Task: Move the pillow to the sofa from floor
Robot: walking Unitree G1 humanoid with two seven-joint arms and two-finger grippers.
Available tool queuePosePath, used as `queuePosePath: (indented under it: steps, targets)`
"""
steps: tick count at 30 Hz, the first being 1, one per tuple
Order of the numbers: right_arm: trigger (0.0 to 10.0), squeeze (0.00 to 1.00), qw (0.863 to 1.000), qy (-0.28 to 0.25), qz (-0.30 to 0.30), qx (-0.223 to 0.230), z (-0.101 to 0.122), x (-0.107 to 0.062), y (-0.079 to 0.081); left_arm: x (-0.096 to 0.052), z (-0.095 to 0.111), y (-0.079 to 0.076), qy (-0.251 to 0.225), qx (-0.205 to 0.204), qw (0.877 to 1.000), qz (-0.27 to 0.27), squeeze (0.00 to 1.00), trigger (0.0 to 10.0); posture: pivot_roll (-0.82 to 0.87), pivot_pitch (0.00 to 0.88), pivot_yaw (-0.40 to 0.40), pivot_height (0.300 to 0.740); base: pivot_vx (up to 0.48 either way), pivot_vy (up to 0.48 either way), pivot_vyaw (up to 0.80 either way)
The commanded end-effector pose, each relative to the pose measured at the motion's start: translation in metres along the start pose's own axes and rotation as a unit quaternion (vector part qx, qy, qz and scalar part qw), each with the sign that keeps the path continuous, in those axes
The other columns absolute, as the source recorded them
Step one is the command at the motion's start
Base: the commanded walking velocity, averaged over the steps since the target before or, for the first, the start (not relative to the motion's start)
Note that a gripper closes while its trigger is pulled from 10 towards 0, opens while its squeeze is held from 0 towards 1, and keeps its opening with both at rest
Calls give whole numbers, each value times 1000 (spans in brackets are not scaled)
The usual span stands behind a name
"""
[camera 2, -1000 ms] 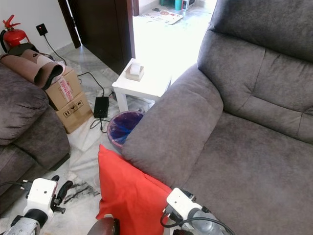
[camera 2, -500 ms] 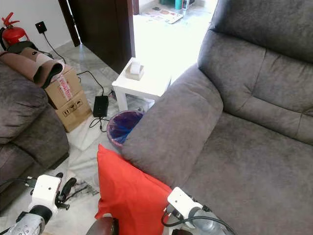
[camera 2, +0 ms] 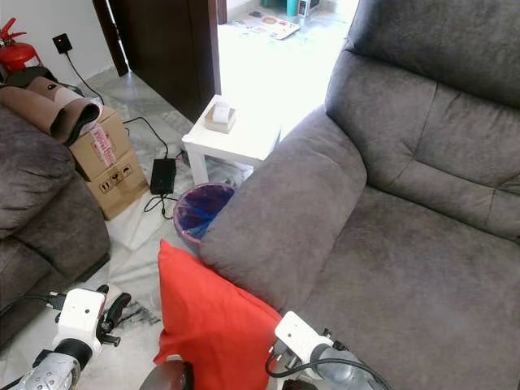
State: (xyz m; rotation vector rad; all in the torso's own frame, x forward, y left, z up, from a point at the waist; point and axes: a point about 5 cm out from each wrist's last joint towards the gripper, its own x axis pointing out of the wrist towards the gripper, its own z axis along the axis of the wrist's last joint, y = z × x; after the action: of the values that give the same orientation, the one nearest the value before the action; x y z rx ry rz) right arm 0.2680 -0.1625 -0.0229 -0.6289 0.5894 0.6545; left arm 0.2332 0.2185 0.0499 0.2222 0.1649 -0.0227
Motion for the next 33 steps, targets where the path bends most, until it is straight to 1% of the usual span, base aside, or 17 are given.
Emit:
queuePosePath:
  steps: [1, 7, 9, 14, 19, 21, 24, 26, 27, 30, 31, 32, 33]
  targets:
    - [0, 0, 1000, 11, 8, 14, -8, -2, 5, -1, -6, -7, 11, 5, 1000, -10, 0, 10000, 233, 170, -61, 656, 0, 0, 0]
    - [0, 0, 1000, 11, 21, 20, -10, -2, 10, -1, -6, -8, 11, 8, 1000, -12, 0, 10000, 240, 172, -62, 656, 0, 0, 0]
    - [0, 0, 999, 3, 24, 45, -10, -2, 13, 0, -9, -8, 16, 8, 1000, -12, 0, 10000, 229, 165, -57, 656, 0, 0, 0]
    - [0, 0, 998, -10, 30, 48, -6, 0, 19, 4, -9, -8, 17, 9, 1000, -15, 0, 10000, 218, 155, -49, 656, 0, 0, 0]
    - [0, 0, 997, -16, 38, 72, -8, 0, 24, 10, -8, -8, 16, 8, 1000, -18, 0, 10000, 208, 141, -42, 656, 0, 0, 0]
    - [0, 0, 997, -15, 36, 68, -9, -1, 24, 11, -8, -9, 16, 9, 1000, -19, 0, 10000, 210, 136, -39, 656, 0, 0, 0]
    - [0, 0, 993, -39, 20, 107, -3, 1, 23, 14, -9, -8, 15, 11, 1000, -23, 0, 10000, 197, 103, -26, 656, 0, 0, 0]
    - [0, 0, 992, -47, 17, 117, 0, 2, 23, 14, -10, -8, 16, 13, 999, -24, 0, 10000, 200, 99, -23, 656, 0, 0, 0]
    - [0, 0, 992, -47, 17, 113, 1, 3, 25, 16, -10, -8, 17, 14, 999, -27, 0, 10000, 208, 82, -21, 656, 0, 0, 0]
    - [0, 0, 992, -42, 6, 120, 0, 3, 25, 17, -10, -8, 17, 15, 999, -28, 0, 10000, 211, 70, -19, 656, 0, 0, 0]
    - [3922, 0, 985, -54, -10, 167, 1, 3, 23, 18, -9, -7, 16, 15, 999, -28, 0, 10000, 213, 50, -15, 656, 0, 0, 0]
    - [10000, 0, 976, -62, -26, 207, 2, 3, 19, 19, -8, -6, 15, 16, 999, -28, 0, 10000, 212, 37, -9, 656, 0, 0, 0]
    - [10000, 0, 970, -65, -34, 233, 1, 3, 17, 20, -8, -5, 14, 17, 999, -27, 0, 10000, 211, 33, -6, 656, 0, 0, 0]
